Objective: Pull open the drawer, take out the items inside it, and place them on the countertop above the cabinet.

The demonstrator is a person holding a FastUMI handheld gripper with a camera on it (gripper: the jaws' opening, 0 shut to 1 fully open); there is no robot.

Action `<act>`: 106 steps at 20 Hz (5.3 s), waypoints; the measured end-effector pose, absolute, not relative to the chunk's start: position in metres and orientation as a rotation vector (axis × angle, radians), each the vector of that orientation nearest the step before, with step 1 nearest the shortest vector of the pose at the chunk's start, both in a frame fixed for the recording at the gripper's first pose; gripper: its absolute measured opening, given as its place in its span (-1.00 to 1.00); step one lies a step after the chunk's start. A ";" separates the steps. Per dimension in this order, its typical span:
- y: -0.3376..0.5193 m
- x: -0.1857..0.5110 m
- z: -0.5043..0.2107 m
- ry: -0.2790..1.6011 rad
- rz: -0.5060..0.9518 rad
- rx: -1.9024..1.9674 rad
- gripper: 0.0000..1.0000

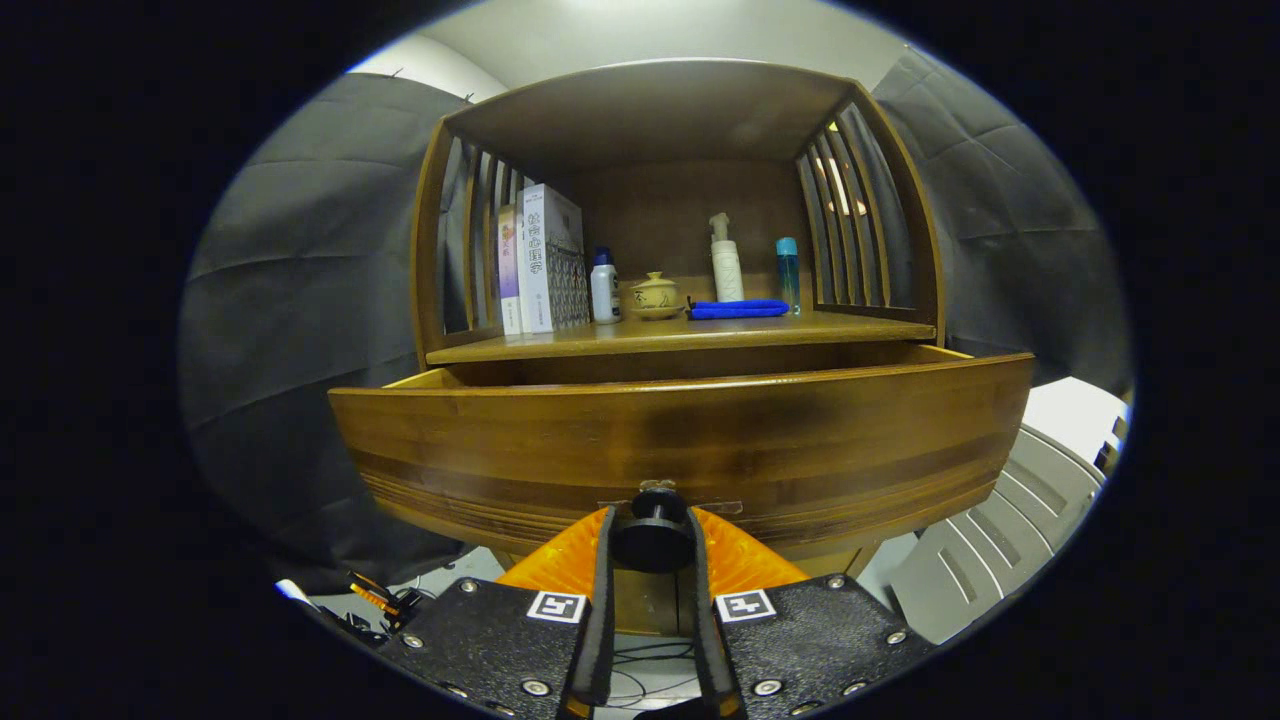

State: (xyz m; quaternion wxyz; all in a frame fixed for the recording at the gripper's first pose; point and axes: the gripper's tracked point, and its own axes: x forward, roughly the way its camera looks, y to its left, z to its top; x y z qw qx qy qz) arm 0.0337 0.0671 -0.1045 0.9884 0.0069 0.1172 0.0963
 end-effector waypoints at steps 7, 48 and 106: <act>0.065 0.008 -0.109 0.238 0.216 0.002 -0.33; 0.096 0.063 -0.010 0.268 0.311 0.003 0.86; 0.083 0.179 0.080 0.317 0.305 0.146 -0.63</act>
